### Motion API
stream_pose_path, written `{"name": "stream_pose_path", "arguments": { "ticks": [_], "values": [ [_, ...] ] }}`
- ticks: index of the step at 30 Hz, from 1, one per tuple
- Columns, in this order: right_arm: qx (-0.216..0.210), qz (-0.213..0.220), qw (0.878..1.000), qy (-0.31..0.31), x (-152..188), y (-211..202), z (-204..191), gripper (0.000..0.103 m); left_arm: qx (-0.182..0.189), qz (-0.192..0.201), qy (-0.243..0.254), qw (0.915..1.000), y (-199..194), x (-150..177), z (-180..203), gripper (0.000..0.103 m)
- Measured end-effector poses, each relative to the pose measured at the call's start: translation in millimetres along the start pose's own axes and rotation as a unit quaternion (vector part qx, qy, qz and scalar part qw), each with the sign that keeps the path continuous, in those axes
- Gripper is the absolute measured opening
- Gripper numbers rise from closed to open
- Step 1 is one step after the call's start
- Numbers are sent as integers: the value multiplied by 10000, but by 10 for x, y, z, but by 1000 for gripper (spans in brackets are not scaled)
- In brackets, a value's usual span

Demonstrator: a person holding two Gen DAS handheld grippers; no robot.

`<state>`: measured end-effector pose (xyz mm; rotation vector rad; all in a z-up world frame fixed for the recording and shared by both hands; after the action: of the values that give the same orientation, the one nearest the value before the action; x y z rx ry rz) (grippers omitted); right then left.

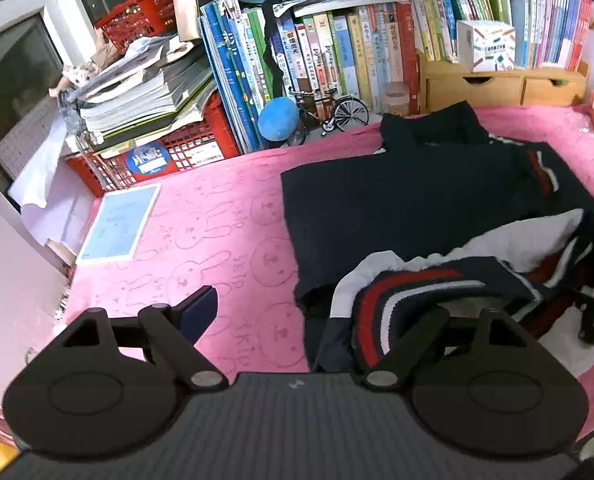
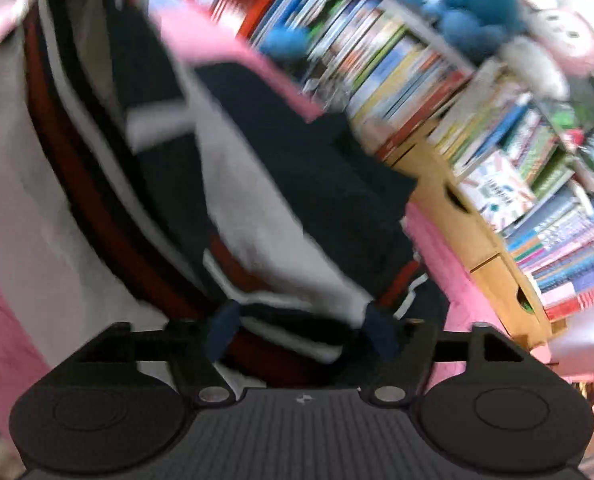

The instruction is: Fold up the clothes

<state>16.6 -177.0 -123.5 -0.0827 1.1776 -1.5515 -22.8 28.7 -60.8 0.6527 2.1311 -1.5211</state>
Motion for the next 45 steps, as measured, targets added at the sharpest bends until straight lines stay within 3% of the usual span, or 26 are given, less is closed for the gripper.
{"name": "stream_pose_path", "arguments": {
  "ticks": [3,5,7,8,9,13,16,19,20,22,24,25,26,27,28,29,30,33,35,37,41,43,44,45],
  "values": [
    [-26,-479,9986,-229,135,181,27,72,67,-56,-151,9998,48,27,-44,85],
    [-274,-534,9977,314,150,141,183,68,94,-103,-240,9996,83,49,-66,85],
    [-583,-654,9920,904,144,137,317,49,116,-136,-280,9994,107,64,-68,85],
    [-731,-724,9877,1177,137,147,373,27,127,-133,-273,9995,111,64,-60,85],
    [-871,-788,9826,1439,126,156,428,19,132,-115,-253,9995,110,59,-51,83],
    [-984,-654,9775,1750,-5,80,537,13,425,-55,-205,9989,109,45,-8,53],
    [-995,-394,9745,1972,-120,-124,657,11,658,-62,-285,9974,118,46,-7,51],
    [-1168,-296,9607,2499,-168,-330,859,10,719,-105,-436,9964,136,79,-41,51],
    [-1346,-324,9482,2858,-157,-390,933,10,743,-159,-507,9958,160,98,-56,51],
    [-1942,-439,9016,3841,-101,-454,1063,10,760,-277,-625,9948,229,132,-79,53],
    [-2632,-650,8216,5014,27,-426,1187,10,768,-432,-757,9932,329,179,-96,53],
    [-2880,-784,7712,5623,132,-353,1239,10,798,-520,-837,9919,383,202,-98,53],
    [-2967,-889,7380,5995,216,-262,1282,10,840,-608,-915,9904,441,219,-100,54],
    [-2820,-990,7350,6086,282,-193,1305,10,889,-688,-980,9888,495,231,-98,56],
    [-2328,-1029,8006,5425,250,-181,1243,10,938,-747,-1017,9876,539,229,-91,56],
    [-1809,-1057,8572,4704,207,-176,1202,11,973,-790,-1043,9866,578,217,-82,56],
    [-1310,-1062,9030,3952,148,-182,1173,13,1005,-834,-1067,9857,614,202,-74,55],
    [-1739,-535,9473,2638,-218,-386,713,19,1113,-908,-1255,9816,690,146,-70,54],
    [-2393,-303,9483,2063,-427,-496,331,21,1241,-948,-1408,9776,713,99,-82,54],
    [-2681,-136,9537,1356,-603,-503,-19,21,1336,-963,-1515,9746,708,63,-103,54],
    [-3022,129,9499,793,-917,-358,-414,24,1377,-914,-1493,9749,660,18,-150,56],
    [-3150,274,9466,633,-1051,-282,-532,46,1324,-890,-1420,9769,646,18,-172,57],
    [-3203,286,9457,483,-1095,-236,-577,63,1290,-895,-1380,9779,649,25,-179,57],
    [-3256,295,9444,338,-1135,-193,-619,64,1263,-900,-1342,9787,650,32,-184,57]
  ]
}}
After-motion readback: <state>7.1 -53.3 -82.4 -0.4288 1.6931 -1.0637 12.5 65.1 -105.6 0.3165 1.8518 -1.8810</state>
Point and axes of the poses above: each gripper's, at about its wrist camera, not at the fingertips, and y roughly the way its jaws point, z to its right, x to its underside, the point moved 9 cm from there along y, roughly the way its jaws point, and after that the axes turned 5 degrees about y, right-handed, at the moved point
